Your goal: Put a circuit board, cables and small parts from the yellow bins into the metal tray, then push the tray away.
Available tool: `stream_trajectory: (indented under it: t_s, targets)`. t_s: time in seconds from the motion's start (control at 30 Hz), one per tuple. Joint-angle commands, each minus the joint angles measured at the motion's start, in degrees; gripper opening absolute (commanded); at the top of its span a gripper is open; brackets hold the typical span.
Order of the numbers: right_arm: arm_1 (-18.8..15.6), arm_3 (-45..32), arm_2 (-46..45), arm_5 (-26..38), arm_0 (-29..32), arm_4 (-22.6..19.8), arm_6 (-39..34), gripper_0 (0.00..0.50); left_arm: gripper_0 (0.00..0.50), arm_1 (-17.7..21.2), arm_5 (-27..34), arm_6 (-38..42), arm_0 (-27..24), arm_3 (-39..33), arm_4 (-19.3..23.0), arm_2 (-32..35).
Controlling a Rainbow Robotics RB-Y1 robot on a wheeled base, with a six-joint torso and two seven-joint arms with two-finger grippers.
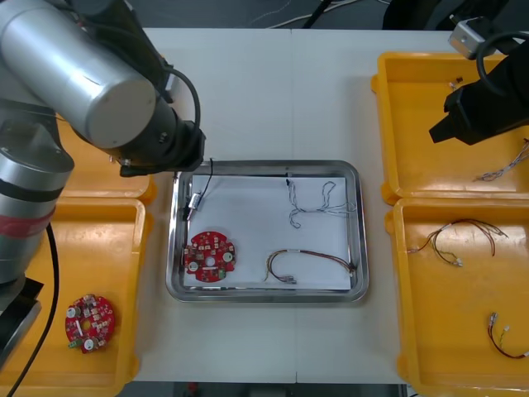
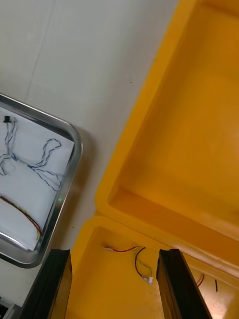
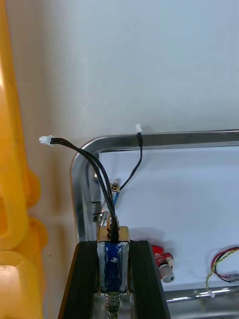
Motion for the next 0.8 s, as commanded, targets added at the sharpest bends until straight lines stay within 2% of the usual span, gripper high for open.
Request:
stream_trajectory:
  t_s: [0.03, 0.43, 0.57, 0.8]
  targets:
    - [-2.25, -2.38, -4.55, 0.19, 2.20, 2.22, -2.43, 0.500, 0.000, -3.39, 0.41, 6.49, -3.10, 1.90, -2.69, -3.68]
    - [-3.04, -3.96, -11.06, 0.19, 12.48, 7.58, -3.48, 0.500, 0.000, -7.78, -0.35, 6.05, -3.27, 9.73, -9.98, -11.24]
    - [-3.04, -5.81, -12.46, 0.19, 16.00, 8.81, -3.92, 0.500, 0.000, -8.57, -2.63, 5.79, -3.27, 11.48, -11.48, -12.82]
    - [-2.34, -10.11, -14.13, 0.19, 21.36, 10.22, -4.36, 0.500, 0.000, -9.80, -4.13, 5.35, -3.62, 12.80, -11.74, -13.44]
